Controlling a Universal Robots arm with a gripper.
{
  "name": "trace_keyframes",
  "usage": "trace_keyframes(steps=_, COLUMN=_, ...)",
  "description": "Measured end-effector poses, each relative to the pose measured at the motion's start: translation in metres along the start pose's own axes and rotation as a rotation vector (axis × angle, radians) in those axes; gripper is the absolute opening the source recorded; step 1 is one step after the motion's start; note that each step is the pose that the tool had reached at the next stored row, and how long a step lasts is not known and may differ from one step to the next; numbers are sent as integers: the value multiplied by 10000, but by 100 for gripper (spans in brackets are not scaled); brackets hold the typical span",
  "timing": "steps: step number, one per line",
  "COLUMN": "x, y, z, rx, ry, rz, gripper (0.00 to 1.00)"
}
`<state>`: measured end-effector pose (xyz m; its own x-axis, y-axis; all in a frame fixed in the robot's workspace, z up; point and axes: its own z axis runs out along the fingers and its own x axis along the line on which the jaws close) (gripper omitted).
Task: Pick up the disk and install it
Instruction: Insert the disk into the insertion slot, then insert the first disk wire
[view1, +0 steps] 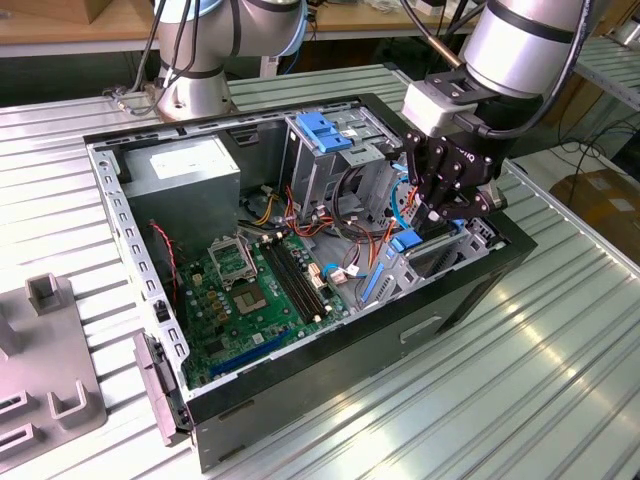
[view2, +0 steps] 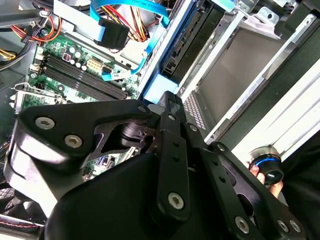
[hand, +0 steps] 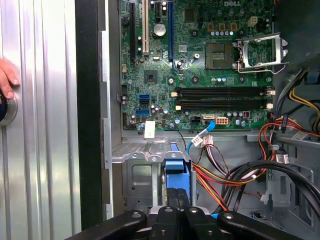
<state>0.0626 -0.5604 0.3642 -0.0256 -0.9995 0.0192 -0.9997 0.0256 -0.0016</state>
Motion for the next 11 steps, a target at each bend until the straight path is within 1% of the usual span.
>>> trace_keyframes(steps=8, x=0, y=-2, z=0, rx=0, ry=0, rz=0, gripper=11)
trace_keyframes(steps=11, x=0, y=-16, z=0, rx=0, ry=1, rz=0, gripper=11)
